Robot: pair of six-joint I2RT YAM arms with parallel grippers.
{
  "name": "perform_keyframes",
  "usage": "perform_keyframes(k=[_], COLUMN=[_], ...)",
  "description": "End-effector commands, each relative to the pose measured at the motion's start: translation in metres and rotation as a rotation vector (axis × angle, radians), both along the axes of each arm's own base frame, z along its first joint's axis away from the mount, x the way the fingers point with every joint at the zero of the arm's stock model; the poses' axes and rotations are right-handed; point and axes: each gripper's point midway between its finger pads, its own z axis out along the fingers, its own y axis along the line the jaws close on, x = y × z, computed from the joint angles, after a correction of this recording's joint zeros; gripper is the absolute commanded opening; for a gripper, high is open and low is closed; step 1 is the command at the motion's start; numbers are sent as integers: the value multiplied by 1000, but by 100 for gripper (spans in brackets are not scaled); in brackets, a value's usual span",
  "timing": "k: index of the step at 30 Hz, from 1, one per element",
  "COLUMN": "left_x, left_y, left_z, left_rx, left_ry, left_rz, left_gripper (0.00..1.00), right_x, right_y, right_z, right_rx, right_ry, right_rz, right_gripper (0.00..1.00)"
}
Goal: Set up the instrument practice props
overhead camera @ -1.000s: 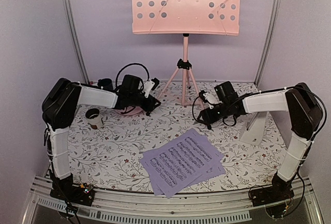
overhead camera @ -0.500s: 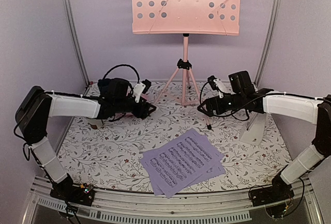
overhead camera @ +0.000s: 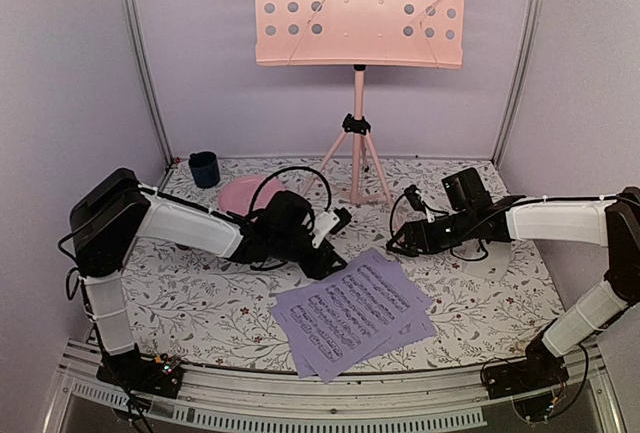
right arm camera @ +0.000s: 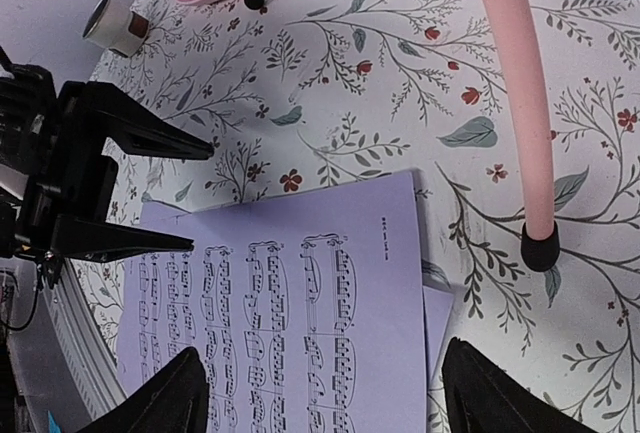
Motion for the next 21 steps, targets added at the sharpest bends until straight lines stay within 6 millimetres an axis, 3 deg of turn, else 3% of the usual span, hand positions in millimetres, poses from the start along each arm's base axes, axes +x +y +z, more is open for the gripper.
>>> perform_keyframes(k=[1,9,15,18,21], left_x=[3,10,10,4,-10], left_y=[5,57,100,97,64], left_z=[-15,-52,-64,-53,-29], left_rx=[62,302,335,276,185], left_ry=[27,41,112,109,62], left_rz=[69,249,430,414,267], left_gripper=[58,50,43,44,51], right_x=[-6,-11,-18,-28,-44], right_y=[4,9,9,11,12], right_z=[3,-11,-15,-21,-34], right_rx=[40,52,40,25,2], right_ry=[7,47,62,80,124], right_rz=[9,37,49,62,81], right_gripper=[80,66,57,46,37])
